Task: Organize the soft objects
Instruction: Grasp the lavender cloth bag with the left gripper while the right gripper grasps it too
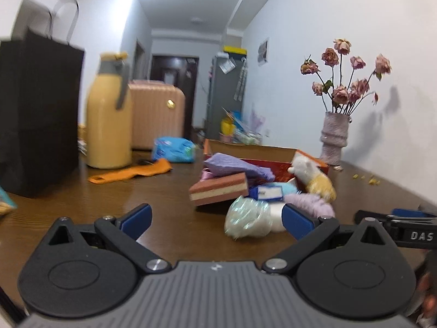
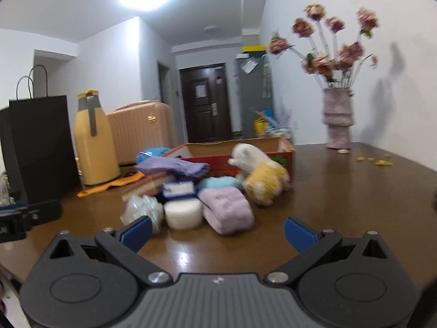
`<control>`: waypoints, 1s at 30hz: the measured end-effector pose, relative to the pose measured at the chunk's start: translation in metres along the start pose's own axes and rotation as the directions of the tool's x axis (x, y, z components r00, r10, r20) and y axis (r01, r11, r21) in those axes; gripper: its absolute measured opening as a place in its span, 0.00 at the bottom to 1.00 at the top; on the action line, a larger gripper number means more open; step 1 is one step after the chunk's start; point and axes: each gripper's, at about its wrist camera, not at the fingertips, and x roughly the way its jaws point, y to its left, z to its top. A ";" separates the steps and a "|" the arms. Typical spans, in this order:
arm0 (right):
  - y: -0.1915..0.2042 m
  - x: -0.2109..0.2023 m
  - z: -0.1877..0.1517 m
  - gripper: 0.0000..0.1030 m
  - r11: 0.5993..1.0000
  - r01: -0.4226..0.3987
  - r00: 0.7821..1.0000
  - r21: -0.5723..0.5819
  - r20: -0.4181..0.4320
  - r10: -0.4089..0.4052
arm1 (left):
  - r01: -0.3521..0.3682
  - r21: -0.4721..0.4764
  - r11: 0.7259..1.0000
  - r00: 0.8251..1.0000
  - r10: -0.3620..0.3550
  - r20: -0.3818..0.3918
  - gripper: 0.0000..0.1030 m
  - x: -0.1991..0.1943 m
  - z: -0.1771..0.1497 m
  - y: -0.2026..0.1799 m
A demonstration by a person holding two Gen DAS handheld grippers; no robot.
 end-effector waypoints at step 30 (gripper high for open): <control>0.001 0.255 0.096 0.03 0.977 -0.155 0.969 0.145 -0.172 0.179 | 0.254 -0.185 0.949 0.925 -0.294 -0.239 0.04 0.244 0.095 0.046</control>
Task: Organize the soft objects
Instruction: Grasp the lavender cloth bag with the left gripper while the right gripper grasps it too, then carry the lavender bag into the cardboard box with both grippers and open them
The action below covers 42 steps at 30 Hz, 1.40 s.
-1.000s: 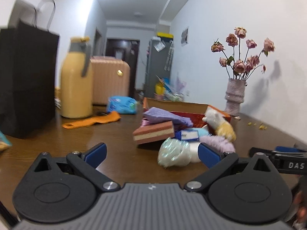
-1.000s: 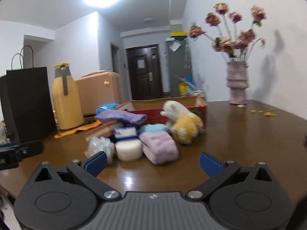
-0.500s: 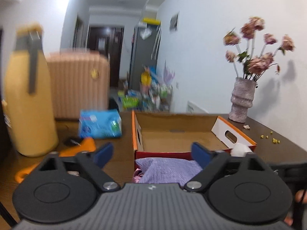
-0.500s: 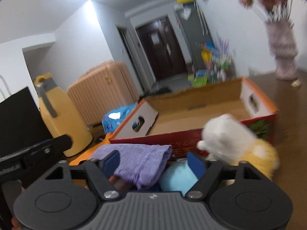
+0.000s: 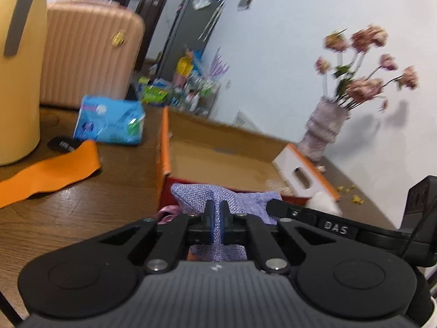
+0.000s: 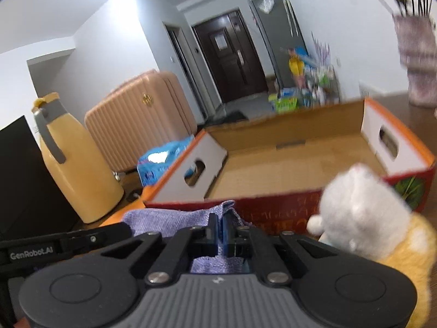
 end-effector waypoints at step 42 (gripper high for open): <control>-0.015 0.043 0.166 0.02 0.995 0.000 1.000 -0.097 0.008 0.000 | 0.008 0.155 0.988 1.000 -0.009 0.001 0.04 0.080 0.147 -0.064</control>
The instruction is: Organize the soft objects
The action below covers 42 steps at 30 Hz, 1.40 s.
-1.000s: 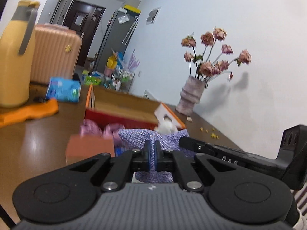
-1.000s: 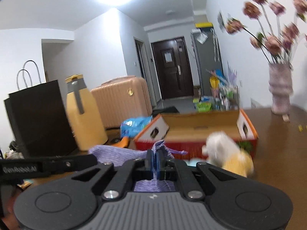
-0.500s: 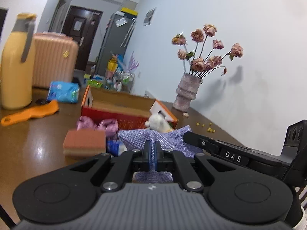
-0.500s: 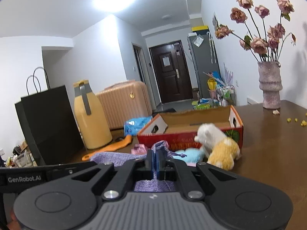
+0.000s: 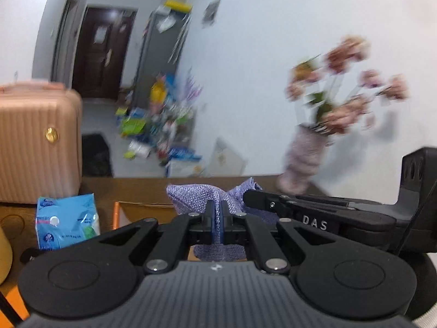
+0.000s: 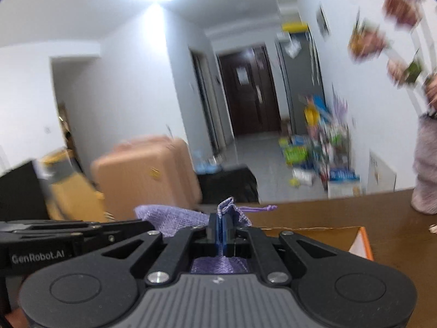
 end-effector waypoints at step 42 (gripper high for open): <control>-0.037 -0.170 -0.002 0.91 0.946 0.309 0.949 -0.097 0.103 -0.300 | -0.311 0.181 0.933 0.949 0.294 0.115 0.97 -0.132 -0.017 -0.024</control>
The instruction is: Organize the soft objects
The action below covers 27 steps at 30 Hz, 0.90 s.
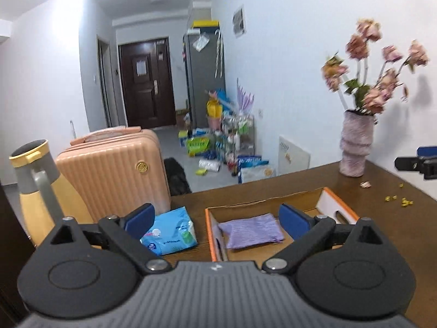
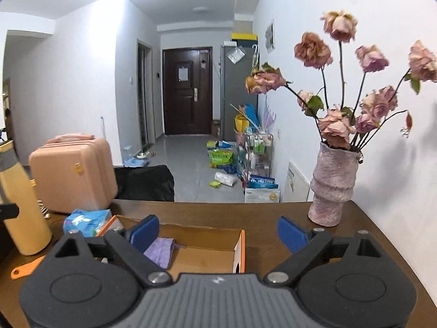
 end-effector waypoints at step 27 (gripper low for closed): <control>0.068 -0.215 -0.308 1.00 0.996 0.031 0.991 0.078 0.131 -0.041 | -0.118 -0.152 0.981 0.983 0.138 0.124 1.00 -0.200 -0.262 -0.052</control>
